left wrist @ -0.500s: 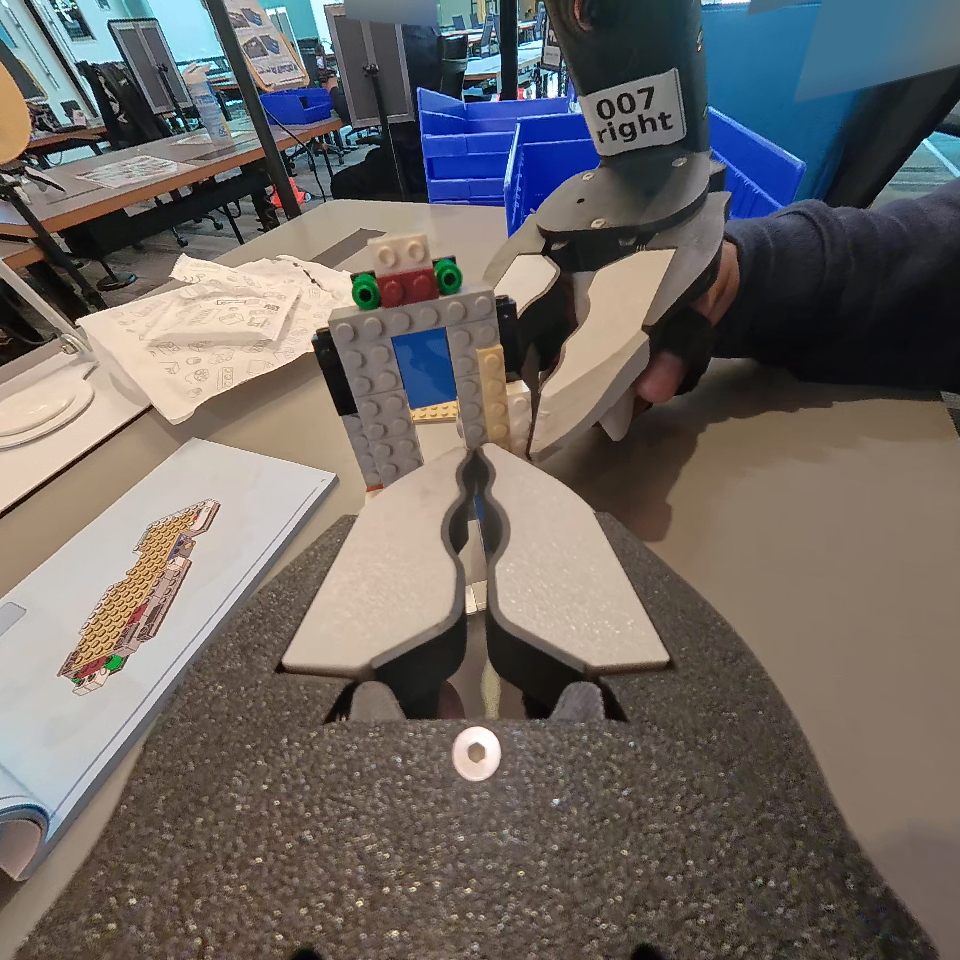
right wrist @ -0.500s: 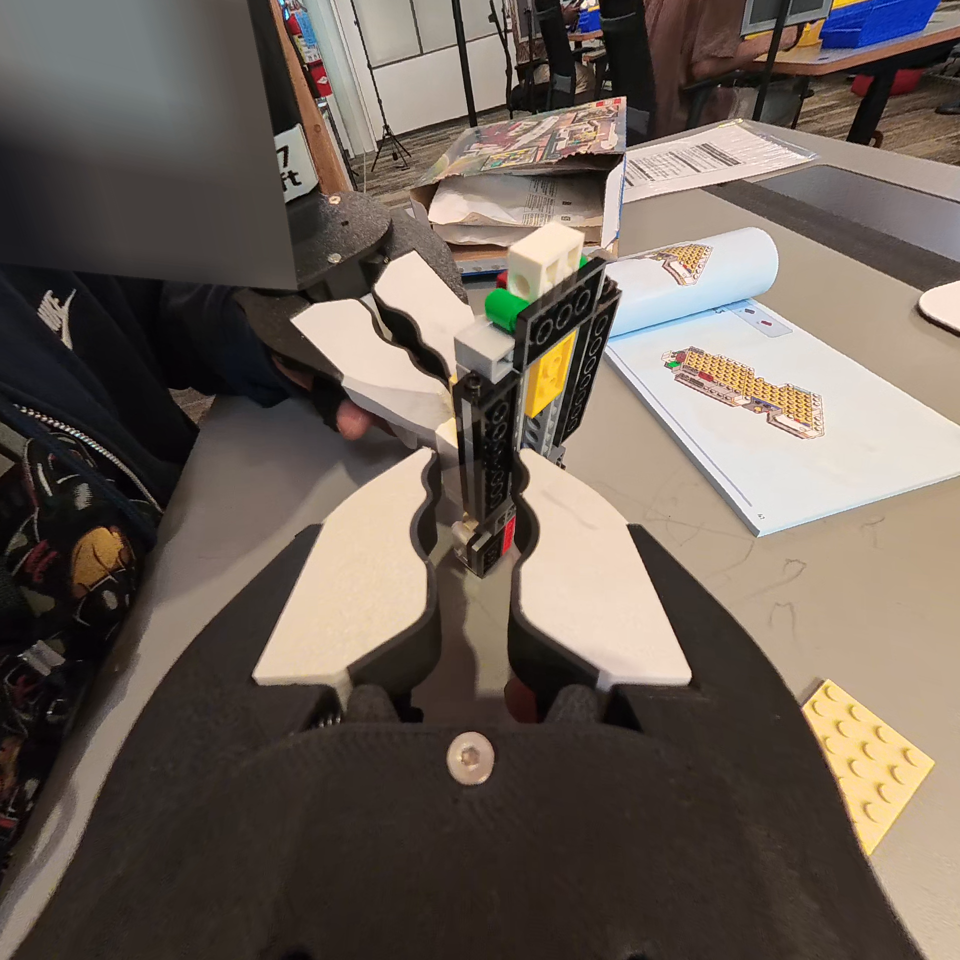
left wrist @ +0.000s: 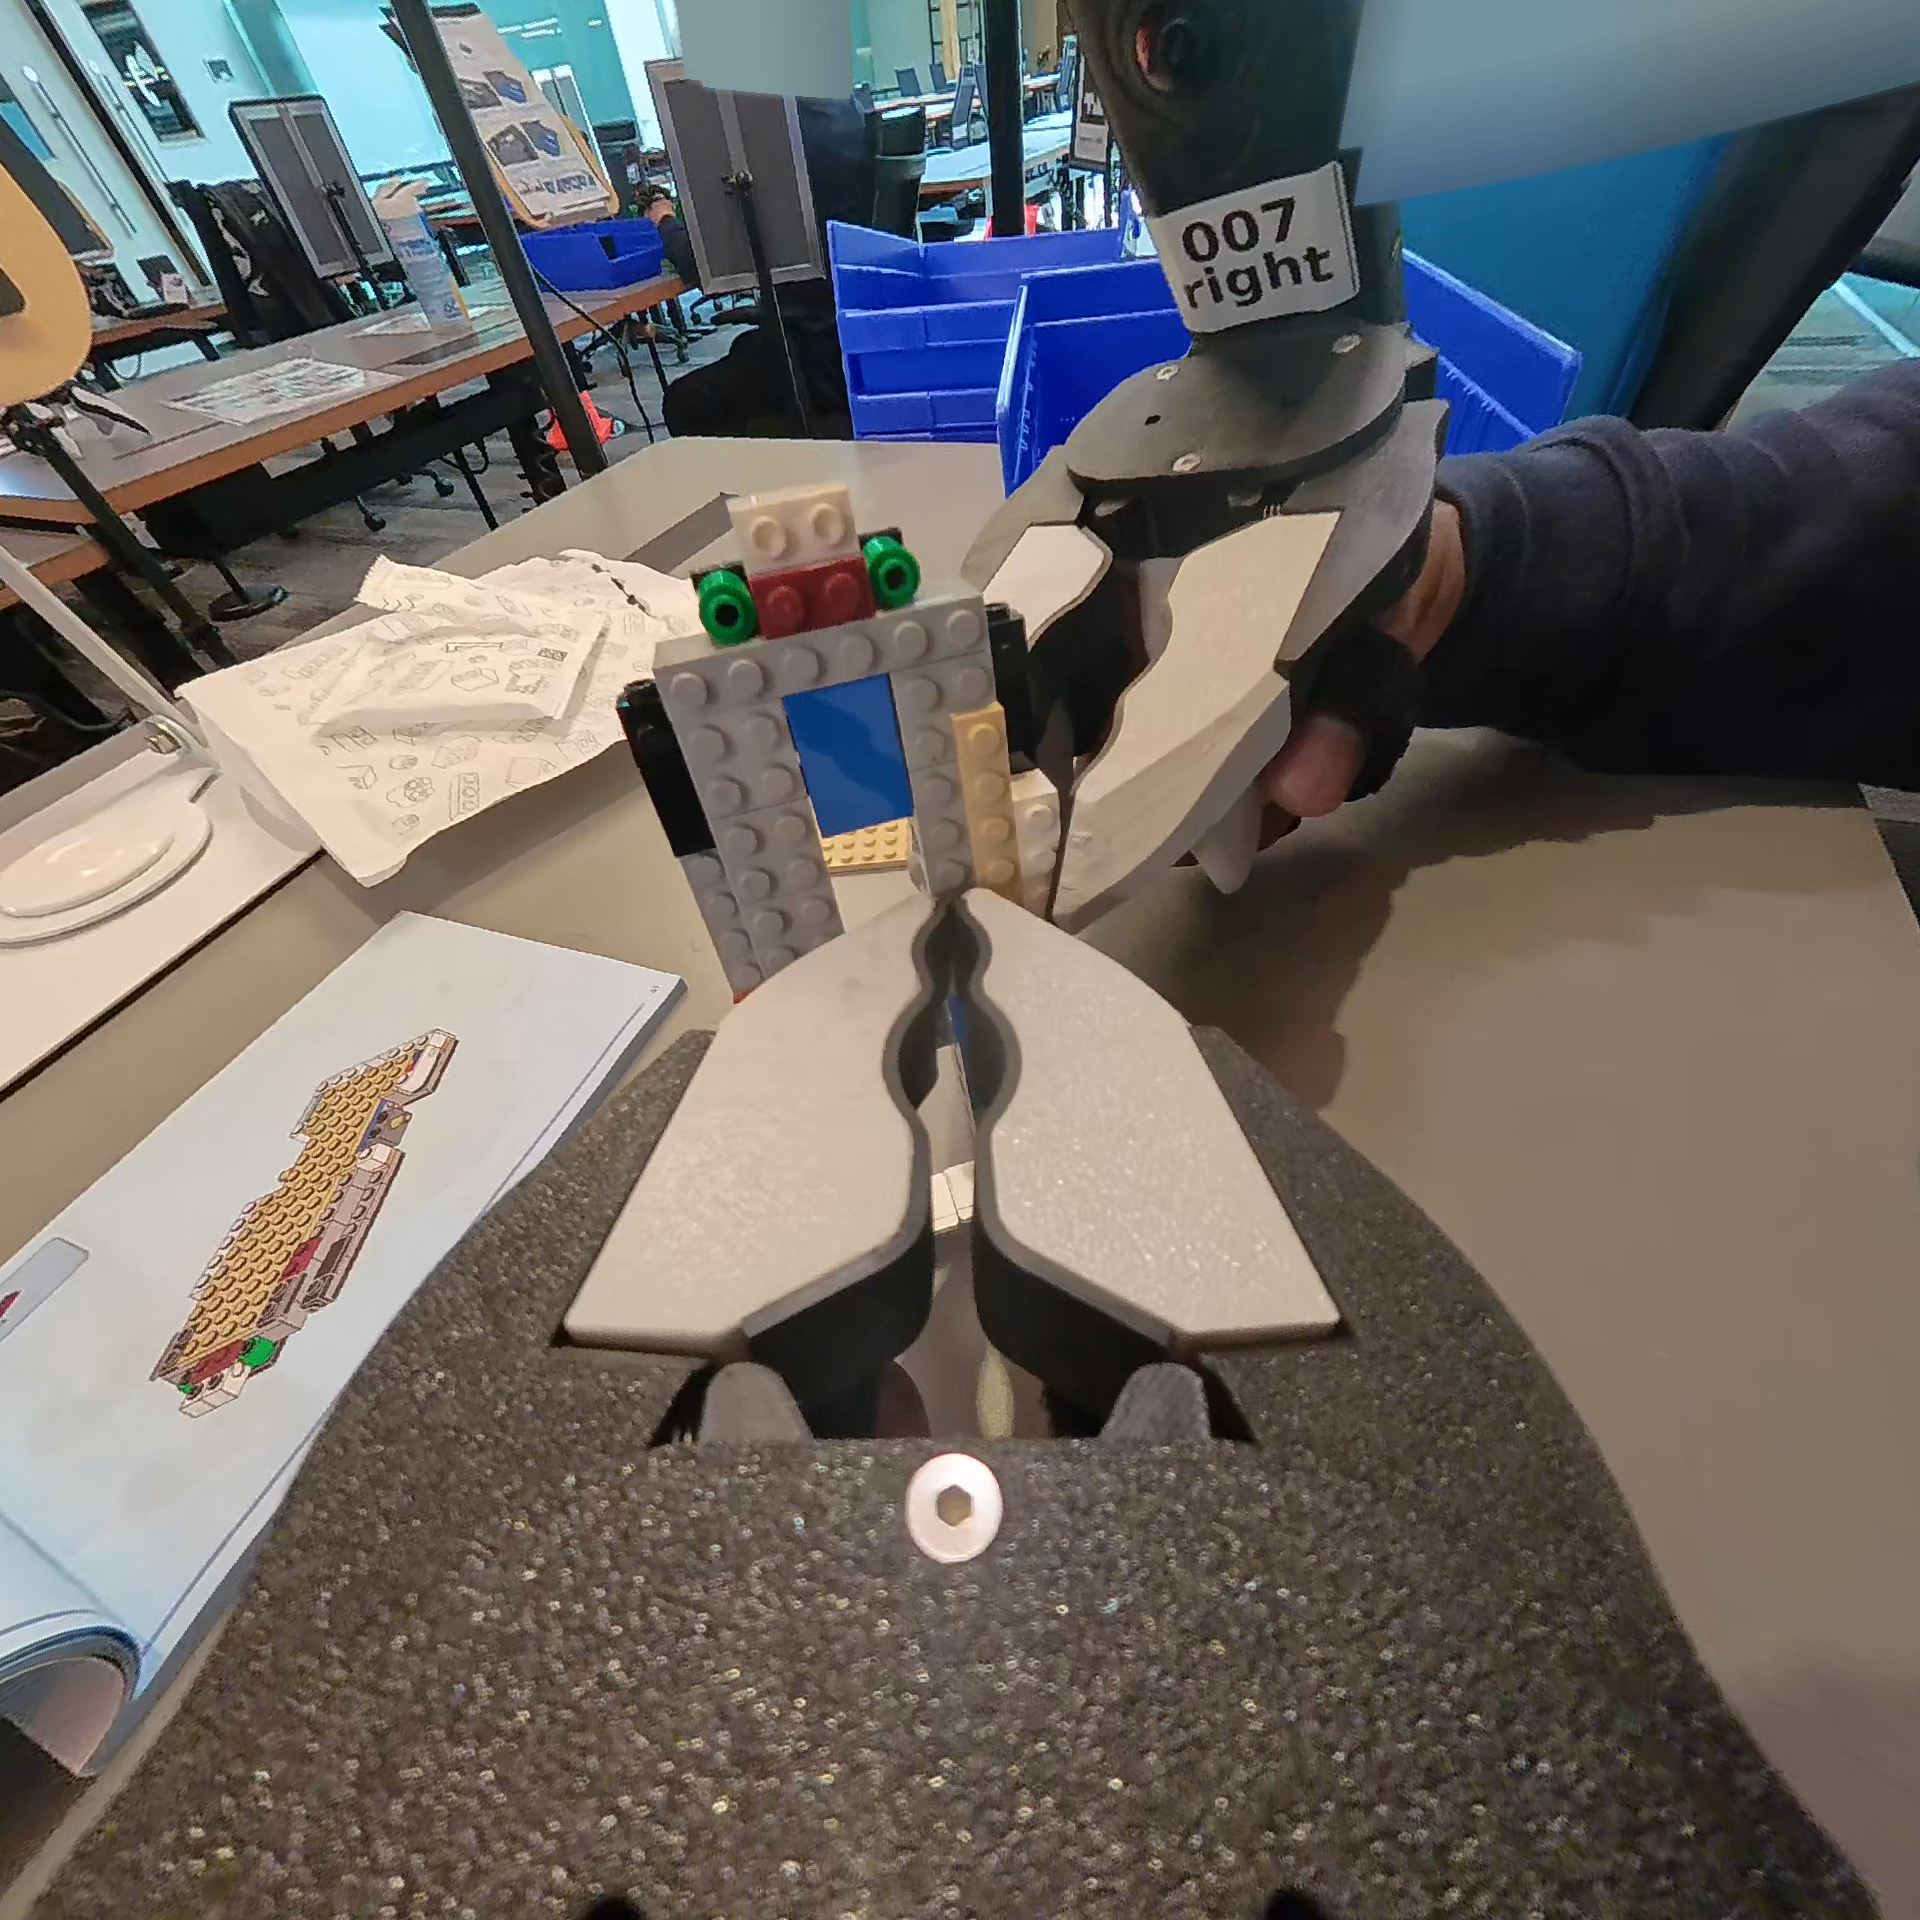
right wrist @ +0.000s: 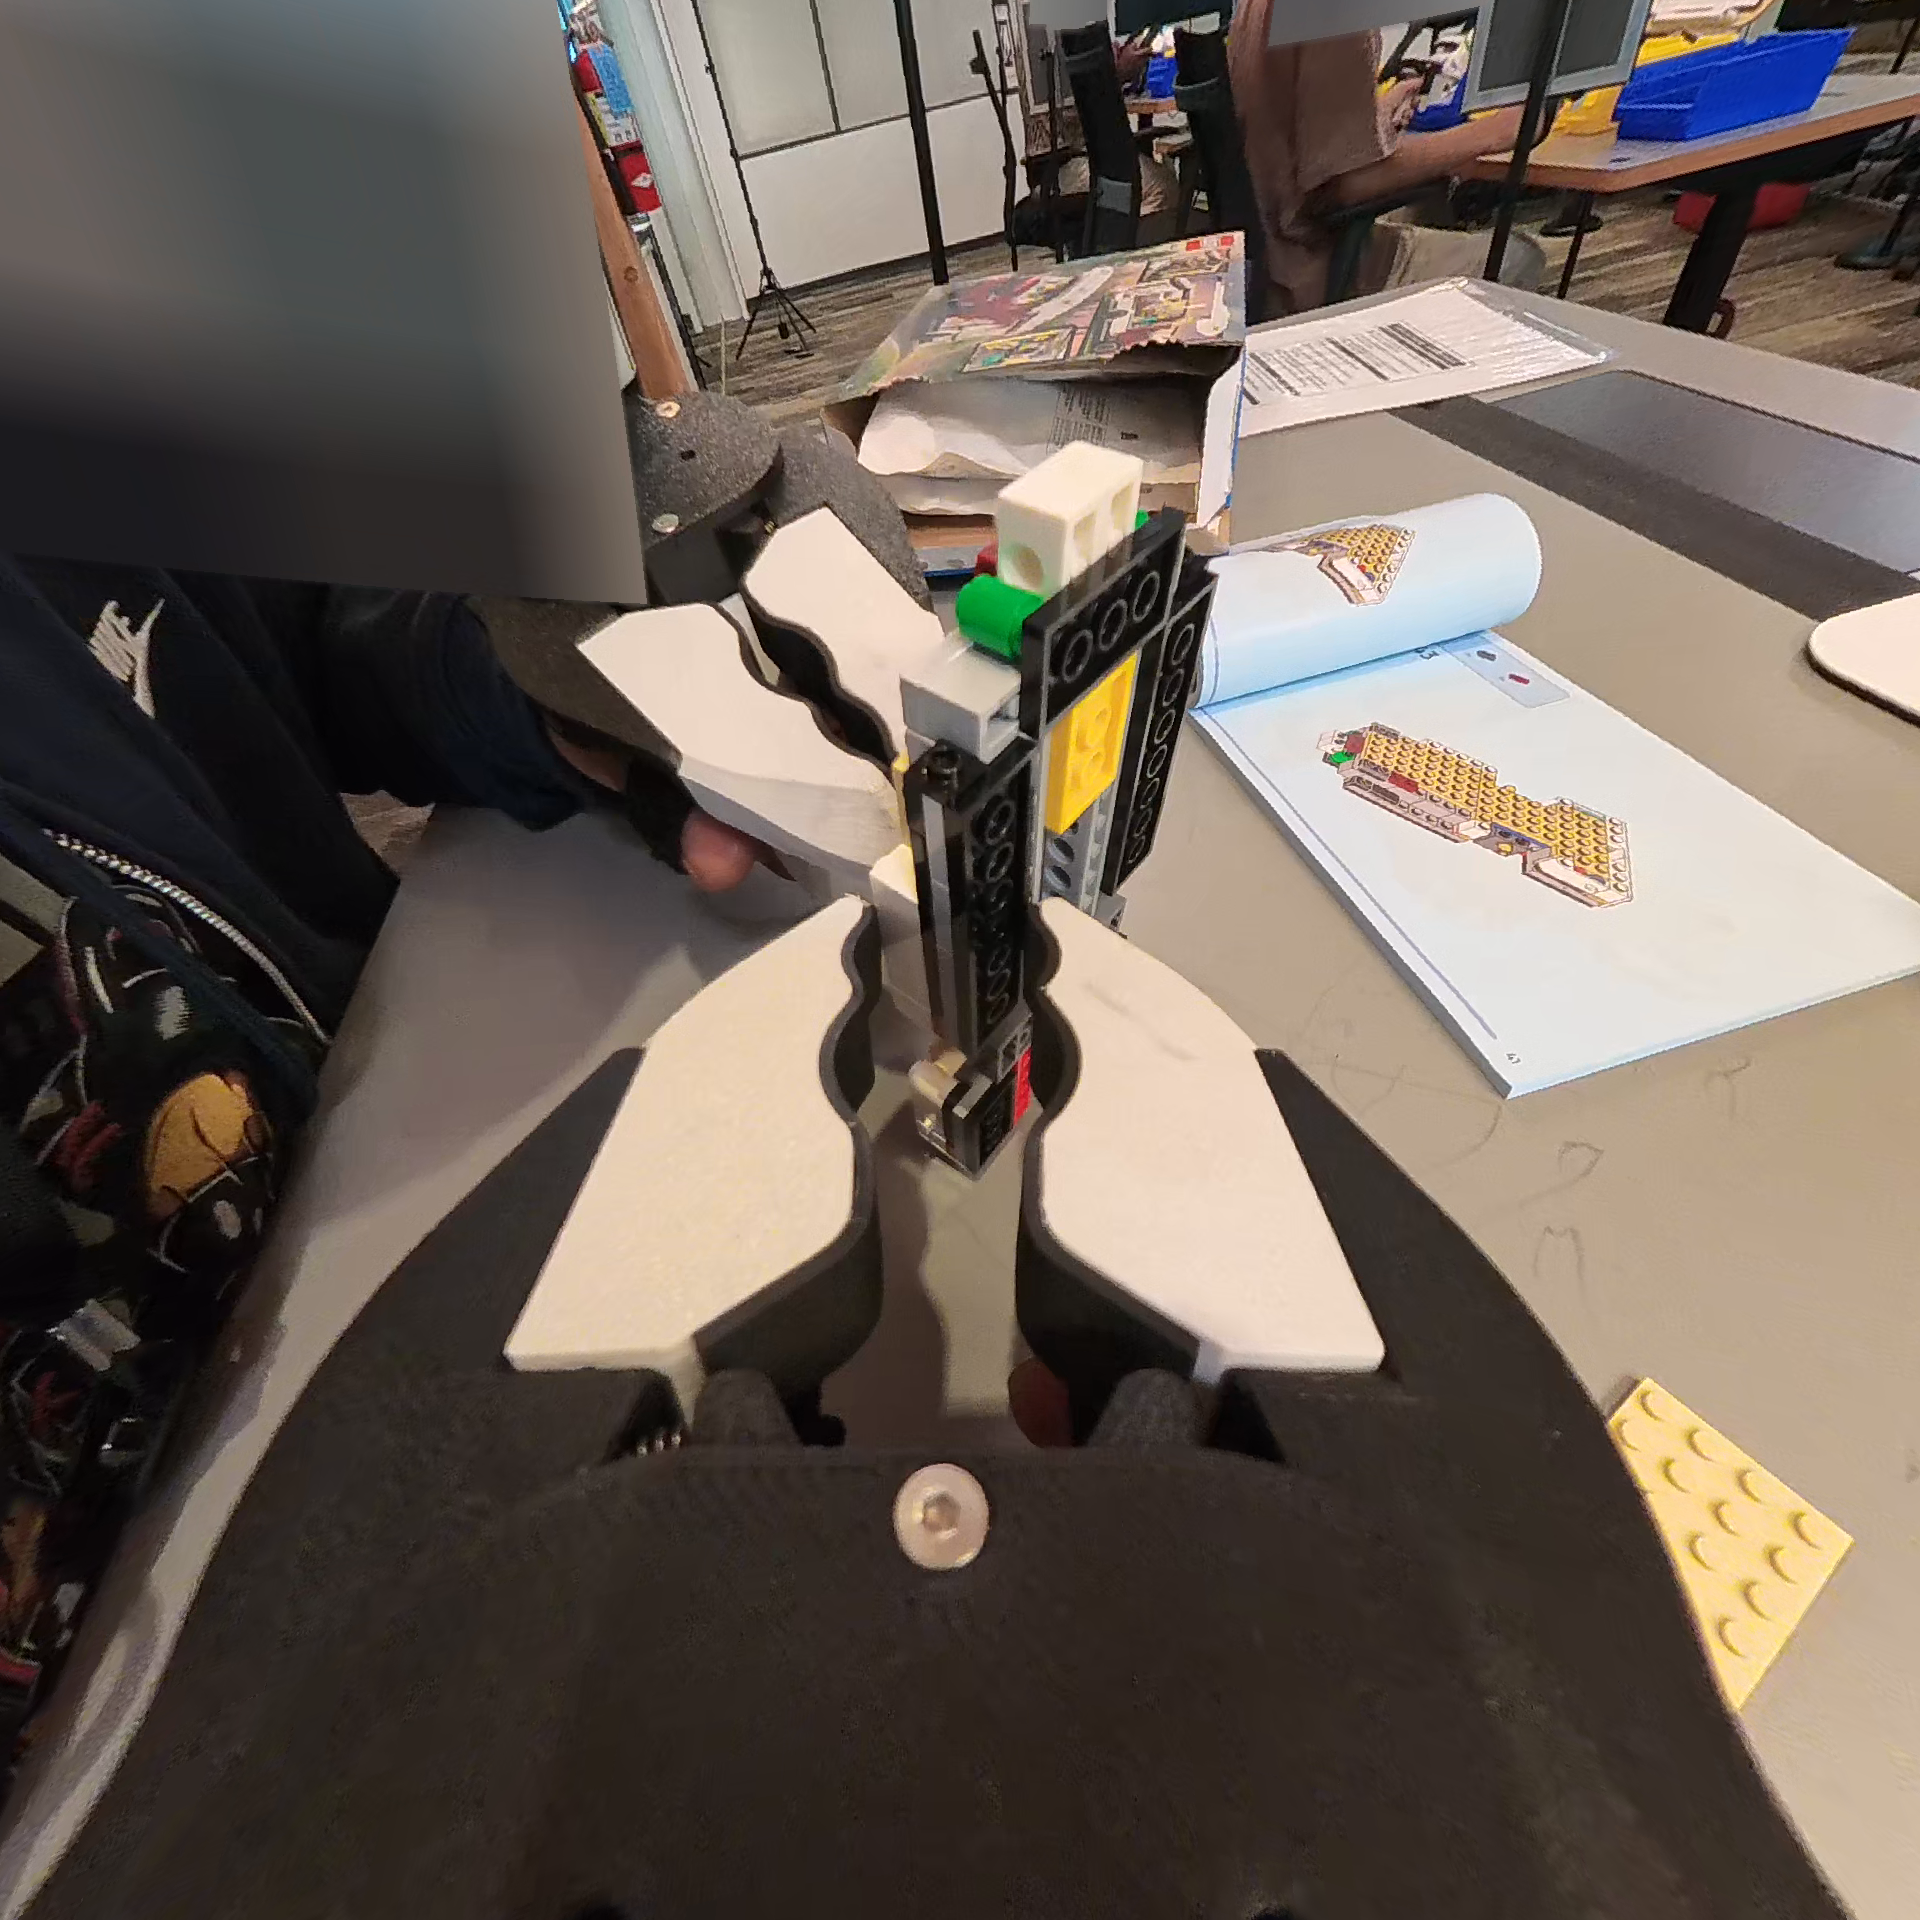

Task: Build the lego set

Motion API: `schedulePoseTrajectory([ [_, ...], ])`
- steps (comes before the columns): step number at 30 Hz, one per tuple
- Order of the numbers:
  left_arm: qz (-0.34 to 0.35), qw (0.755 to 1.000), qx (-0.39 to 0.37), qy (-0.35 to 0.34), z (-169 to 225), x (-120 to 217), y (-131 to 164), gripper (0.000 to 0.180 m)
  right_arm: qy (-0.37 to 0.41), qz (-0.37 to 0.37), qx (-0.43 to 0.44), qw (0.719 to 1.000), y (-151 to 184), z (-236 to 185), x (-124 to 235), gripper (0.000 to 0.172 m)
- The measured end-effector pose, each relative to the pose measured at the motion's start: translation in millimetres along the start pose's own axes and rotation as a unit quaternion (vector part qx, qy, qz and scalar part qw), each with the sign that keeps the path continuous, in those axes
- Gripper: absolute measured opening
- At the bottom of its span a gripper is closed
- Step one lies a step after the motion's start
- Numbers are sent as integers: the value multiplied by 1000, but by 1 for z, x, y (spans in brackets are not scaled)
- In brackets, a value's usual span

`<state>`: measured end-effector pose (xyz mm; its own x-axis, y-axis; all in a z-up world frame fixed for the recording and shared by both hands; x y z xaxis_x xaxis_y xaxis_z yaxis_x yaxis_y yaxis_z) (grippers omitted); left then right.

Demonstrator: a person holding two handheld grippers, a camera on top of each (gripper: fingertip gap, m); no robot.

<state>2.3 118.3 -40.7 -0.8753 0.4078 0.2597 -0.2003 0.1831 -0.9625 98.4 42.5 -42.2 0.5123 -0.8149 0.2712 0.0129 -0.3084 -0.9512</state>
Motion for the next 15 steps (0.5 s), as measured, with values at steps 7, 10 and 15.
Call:
schedulePoseTrajectory([
  [7,2,1000,-1,6,0,1,-2,0,-1,3,-2,1000,-2,-1,0,26],
  [10,1,1000,0,8,-1,1,-1,0,-1,3,-5,1000,-1,-1,0,26],
  [15,2,1000,-1,10,-1,1,-1,0,2,2,-2,1000,-1,-1,0,26],
])
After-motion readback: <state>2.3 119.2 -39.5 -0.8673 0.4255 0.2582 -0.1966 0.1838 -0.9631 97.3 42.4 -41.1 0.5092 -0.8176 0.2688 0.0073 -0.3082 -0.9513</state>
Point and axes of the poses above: each gripper's, where its closed fingertips meet, x back along the fingers, y out of its underside, z = x × y across the jaws, the point moved 7 cm from there along x, back along the fingers, and after that the axes turned 4 degrees about y, right-handed, at the moved point
